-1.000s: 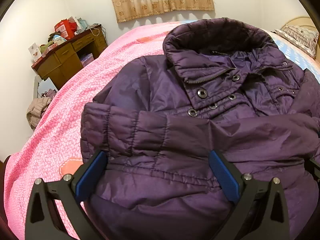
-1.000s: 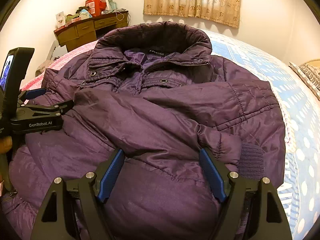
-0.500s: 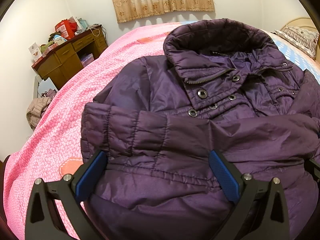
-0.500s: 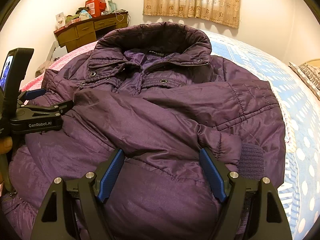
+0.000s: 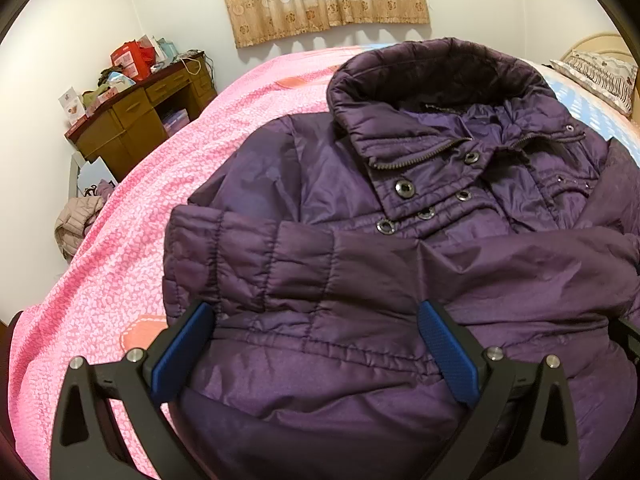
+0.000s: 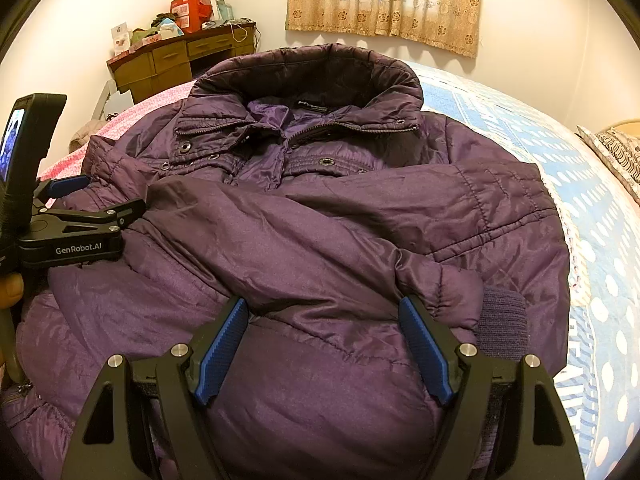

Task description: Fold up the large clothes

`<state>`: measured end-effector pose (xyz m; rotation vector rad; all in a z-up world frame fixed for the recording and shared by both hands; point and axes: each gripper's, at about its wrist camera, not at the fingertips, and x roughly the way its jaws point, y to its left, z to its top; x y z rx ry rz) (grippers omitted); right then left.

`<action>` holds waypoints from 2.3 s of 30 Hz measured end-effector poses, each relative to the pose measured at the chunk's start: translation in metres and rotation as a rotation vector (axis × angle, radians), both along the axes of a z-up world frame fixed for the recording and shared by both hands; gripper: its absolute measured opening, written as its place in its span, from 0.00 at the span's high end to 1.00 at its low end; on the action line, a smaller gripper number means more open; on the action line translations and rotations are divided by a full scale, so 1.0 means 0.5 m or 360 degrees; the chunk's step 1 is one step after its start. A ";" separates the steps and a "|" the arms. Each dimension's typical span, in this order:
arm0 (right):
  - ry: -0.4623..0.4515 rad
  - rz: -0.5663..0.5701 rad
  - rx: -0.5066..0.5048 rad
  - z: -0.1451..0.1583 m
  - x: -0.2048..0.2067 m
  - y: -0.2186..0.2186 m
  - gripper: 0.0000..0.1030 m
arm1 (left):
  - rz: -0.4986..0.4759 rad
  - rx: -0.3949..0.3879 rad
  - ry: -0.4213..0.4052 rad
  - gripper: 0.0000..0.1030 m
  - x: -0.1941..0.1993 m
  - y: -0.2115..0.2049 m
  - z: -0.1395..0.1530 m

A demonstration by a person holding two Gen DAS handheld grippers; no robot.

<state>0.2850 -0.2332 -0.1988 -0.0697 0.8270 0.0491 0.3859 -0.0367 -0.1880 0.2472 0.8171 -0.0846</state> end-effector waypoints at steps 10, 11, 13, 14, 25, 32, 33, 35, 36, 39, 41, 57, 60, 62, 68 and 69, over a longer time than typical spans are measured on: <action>0.0000 -0.0003 -0.0044 0.002 -0.001 0.006 0.24 | 0.0003 0.0016 -0.0003 0.00 -0.001 -0.004 0.000; 0.0016 0.0011 -0.0033 0.004 0.001 0.001 0.24 | -0.0002 0.0022 0.0004 0.00 -0.001 -0.004 0.002; 0.0023 0.0029 -0.0019 0.004 0.001 -0.003 0.23 | -0.0032 0.0042 -0.0015 0.00 -0.008 -0.004 0.005; 0.0021 0.0027 -0.0022 0.003 0.002 -0.001 0.23 | -0.0037 0.0032 -0.0023 0.00 -0.010 -0.003 0.004; 0.0004 0.0018 -0.0062 0.002 -0.009 0.012 0.23 | -0.0068 -0.0018 -0.0006 0.00 -0.014 0.008 0.006; 0.0002 0.0020 -0.0062 0.003 -0.007 0.007 0.23 | -0.0062 -0.0015 -0.0018 0.00 -0.015 0.006 0.004; 0.0005 0.0023 -0.0057 0.003 -0.007 0.007 0.23 | -0.0068 -0.0025 -0.0006 0.00 -0.014 0.008 0.005; 0.0036 0.0053 -0.0057 0.011 -0.006 0.008 0.23 | -0.0094 -0.0023 0.0005 0.00 -0.018 0.011 0.012; 0.0070 0.0084 -0.0061 0.020 -0.006 0.009 0.23 | -0.0104 -0.0017 0.0014 0.00 -0.022 0.014 0.019; 0.0122 0.0144 0.0024 0.094 -0.033 -0.006 0.23 | -0.0187 -0.0026 -0.0009 0.00 -0.048 0.030 0.077; 0.0006 0.0198 0.0048 0.156 -0.047 -0.020 0.23 | -0.0240 -0.0058 -0.0107 0.00 -0.061 0.047 0.141; -0.0004 -0.0012 0.0021 0.181 0.392 -0.142 0.23 | -0.0315 0.0097 -0.0159 0.00 0.254 -0.112 0.168; 0.0000 0.0025 -0.0042 0.165 0.432 -0.136 0.25 | -0.0302 0.0169 -0.0173 0.01 0.292 -0.126 0.148; 0.0025 0.0069 -0.0086 0.152 0.456 -0.123 0.63 | -0.0325 0.0173 -0.0180 0.15 0.307 -0.133 0.141; 0.0025 0.0127 -0.0201 0.138 0.431 -0.113 0.89 | -0.0470 0.0124 -0.0109 0.85 0.290 -0.135 0.139; 0.0016 0.0131 -0.0202 0.143 0.421 -0.114 0.89 | -0.0483 0.0114 -0.0133 0.87 0.282 -0.130 0.146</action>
